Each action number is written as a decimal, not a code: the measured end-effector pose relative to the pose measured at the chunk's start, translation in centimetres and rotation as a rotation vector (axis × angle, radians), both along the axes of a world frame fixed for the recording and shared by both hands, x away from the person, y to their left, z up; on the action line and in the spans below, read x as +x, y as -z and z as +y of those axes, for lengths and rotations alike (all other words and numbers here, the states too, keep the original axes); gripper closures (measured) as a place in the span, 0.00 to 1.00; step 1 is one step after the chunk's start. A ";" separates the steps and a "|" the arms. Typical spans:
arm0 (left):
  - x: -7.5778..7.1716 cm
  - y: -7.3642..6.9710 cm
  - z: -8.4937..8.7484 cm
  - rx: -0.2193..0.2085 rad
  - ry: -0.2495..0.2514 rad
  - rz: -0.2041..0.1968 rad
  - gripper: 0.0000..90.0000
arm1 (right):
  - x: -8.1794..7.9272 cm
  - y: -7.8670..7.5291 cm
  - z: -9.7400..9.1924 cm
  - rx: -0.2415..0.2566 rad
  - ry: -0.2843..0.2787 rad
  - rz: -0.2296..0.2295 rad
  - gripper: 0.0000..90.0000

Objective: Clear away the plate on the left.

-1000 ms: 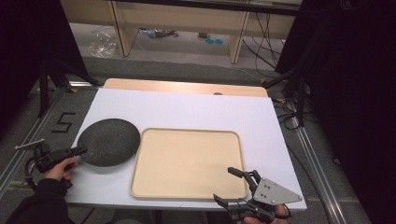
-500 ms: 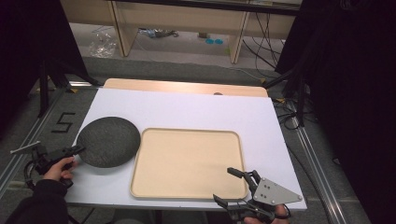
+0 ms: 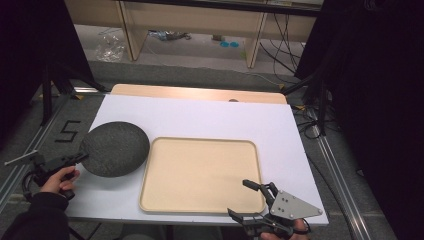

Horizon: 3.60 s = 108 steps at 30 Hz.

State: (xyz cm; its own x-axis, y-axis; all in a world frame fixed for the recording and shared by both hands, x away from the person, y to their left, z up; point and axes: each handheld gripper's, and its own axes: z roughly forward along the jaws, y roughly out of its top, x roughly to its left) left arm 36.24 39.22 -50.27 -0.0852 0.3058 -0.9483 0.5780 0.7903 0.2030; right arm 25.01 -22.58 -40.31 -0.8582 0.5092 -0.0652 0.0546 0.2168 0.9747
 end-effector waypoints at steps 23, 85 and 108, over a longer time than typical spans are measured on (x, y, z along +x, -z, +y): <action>2.0 -1.3 -9.2 -0.014 0.256 -0.038 0.90 | 0.1 0.2 -0.1 -0.002 0.007 0.002 0.20; 4.7 0.9 -21.5 0.098 0.490 0.054 0.91 | 0.1 0.2 0.0 -0.009 -0.001 0.007 0.20; 5.1 1.8 -22.5 0.105 0.518 0.078 0.85 | 0.1 0.2 -0.1 -0.004 0.000 0.008 0.20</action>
